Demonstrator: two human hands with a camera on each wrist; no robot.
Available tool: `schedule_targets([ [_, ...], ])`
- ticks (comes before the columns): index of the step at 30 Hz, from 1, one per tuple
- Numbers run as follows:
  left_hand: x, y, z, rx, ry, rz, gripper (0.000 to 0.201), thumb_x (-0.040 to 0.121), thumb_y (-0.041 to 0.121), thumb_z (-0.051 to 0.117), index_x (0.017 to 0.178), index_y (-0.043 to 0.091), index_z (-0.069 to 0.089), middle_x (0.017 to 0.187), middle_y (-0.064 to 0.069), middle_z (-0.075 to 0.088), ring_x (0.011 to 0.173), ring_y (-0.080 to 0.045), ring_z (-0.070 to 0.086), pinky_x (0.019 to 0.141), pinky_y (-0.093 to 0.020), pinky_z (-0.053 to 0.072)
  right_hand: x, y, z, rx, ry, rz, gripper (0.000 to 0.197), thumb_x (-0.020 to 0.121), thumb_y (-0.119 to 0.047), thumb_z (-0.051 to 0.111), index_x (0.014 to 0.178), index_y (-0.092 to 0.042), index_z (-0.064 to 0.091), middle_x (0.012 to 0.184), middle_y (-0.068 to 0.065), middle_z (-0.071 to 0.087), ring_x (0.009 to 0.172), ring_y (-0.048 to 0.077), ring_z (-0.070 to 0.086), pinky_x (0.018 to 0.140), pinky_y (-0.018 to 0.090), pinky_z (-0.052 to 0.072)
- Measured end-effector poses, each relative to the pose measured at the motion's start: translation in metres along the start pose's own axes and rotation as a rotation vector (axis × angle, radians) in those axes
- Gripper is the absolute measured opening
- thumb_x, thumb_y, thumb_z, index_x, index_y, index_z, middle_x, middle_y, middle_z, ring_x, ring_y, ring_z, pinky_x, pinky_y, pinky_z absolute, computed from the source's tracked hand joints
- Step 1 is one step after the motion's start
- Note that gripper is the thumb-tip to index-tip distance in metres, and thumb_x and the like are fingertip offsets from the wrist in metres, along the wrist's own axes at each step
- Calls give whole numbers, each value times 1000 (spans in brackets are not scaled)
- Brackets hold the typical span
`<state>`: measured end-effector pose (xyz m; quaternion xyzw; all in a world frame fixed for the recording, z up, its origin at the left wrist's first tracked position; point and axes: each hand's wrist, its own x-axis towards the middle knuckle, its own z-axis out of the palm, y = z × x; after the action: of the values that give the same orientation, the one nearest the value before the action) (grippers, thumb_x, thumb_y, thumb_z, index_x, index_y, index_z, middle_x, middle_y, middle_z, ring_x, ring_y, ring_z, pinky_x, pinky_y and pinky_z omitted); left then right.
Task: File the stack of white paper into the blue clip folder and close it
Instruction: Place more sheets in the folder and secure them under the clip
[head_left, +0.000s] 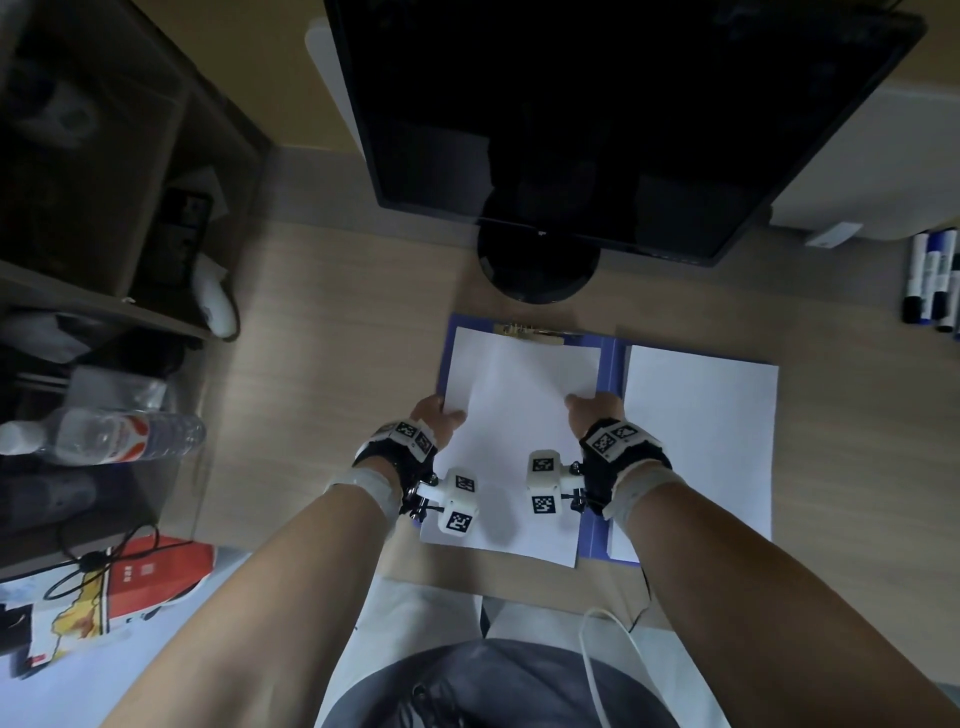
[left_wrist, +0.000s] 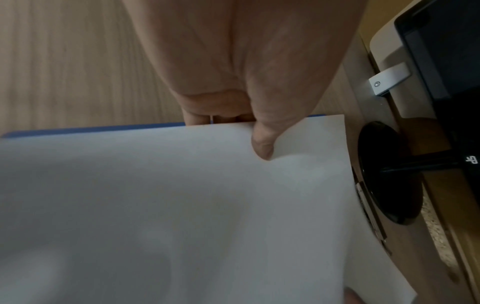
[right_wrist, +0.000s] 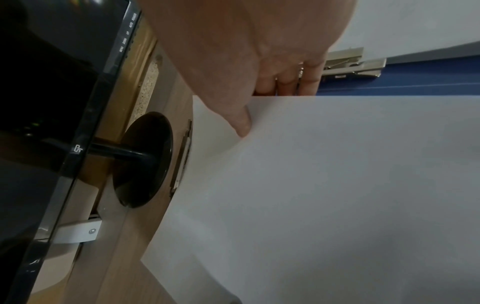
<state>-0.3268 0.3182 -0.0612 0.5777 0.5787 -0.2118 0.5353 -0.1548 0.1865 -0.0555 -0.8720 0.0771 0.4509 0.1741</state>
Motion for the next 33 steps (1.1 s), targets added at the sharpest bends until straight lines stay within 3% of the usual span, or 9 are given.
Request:
schedule_targets([
  [8, 13, 13, 0, 8, 40, 13, 44, 89, 28, 60, 124, 2, 57, 122, -18, 63, 108, -35, 60, 97, -42, 48, 9, -9, -4, 58, 37, -26, 36, 89, -23, 59, 117, -1, 63, 115, 17, 68, 104, 37, 64, 86, 37, 52],
  [13, 14, 16, 2, 28, 51, 15, 41, 88, 23, 59, 123, 1, 56, 110, -14, 62, 97, -31, 58, 83, -34, 45, 13, -9, -3, 70, 84, -16, 30, 90, -20, 59, 114, -2, 63, 114, 14, 69, 103, 35, 65, 74, 31, 45],
  [15, 14, 18, 2, 14, 115, 31, 39, 85, 21, 59, 120, 4, 58, 103, -11, 63, 99, -33, 62, 79, -32, 45, 11, -10, -1, 85, 112, 2, 32, 89, -21, 61, 115, -3, 61, 115, 14, 69, 102, 36, 65, 76, 33, 49],
  [17, 14, 21, 0, -46, 214, 61, 40, 79, 19, 59, 117, 10, 60, 100, -6, 62, 94, -29, 62, 75, -30, 45, 9, -13, 1, 103, 164, 10, 44, 85, -24, 65, 123, -4, 53, 122, 15, 65, 108, 37, 63, 89, 41, 52],
  [20, 11, 30, -10, -205, 230, 55, 47, 82, 13, 59, 128, 14, 58, 112, -7, 61, 93, -24, 58, 82, -30, 46, 5, -17, 2, 57, 240, 10, 59, 82, -28, 69, 130, -3, 43, 133, 17, 54, 120, 39, 53, 100, 48, 44],
  [24, 10, 37, -18, -322, 111, -23, 54, 84, 13, 59, 137, 13, 51, 134, -16, 58, 121, -34, 55, 102, -42, 46, 4, -20, 2, 36, 218, -1, 60, 78, -34, 60, 128, -3, 50, 129, 18, 56, 115, 39, 56, 98, 49, 47],
  [28, 6, 40, -21, -311, 82, -5, 57, 83, 16, 61, 138, 13, 48, 130, -14, 58, 117, -33, 57, 100, -41, 47, 7, -21, -1, 44, 204, 5, 56, 75, -34, 55, 121, -3, 57, 123, 18, 61, 108, 38, 59, 95, 48, 49],
  [30, 5, 39, -22, -283, 128, 39, 51, 82, 15, 61, 132, 14, 53, 119, -8, 59, 106, -30, 59, 93, -38, 49, 4, -24, -4, 25, 247, -15, 59, 79, -32, 57, 131, -6, 50, 131, 17, 53, 118, 37, 52, 99, 47, 44],
  [33, 3, 41, -25, -371, 181, 54, 13, 80, 15, 60, 92, 16, 65, 89, -10, 62, 77, -30, 61, 66, -33, 47, 5, -33, -6, 54, 269, -139, 57, 85, -29, 59, 139, -16, 46, 138, 15, 46, 122, 35, 49, 99, 45, 42],
])
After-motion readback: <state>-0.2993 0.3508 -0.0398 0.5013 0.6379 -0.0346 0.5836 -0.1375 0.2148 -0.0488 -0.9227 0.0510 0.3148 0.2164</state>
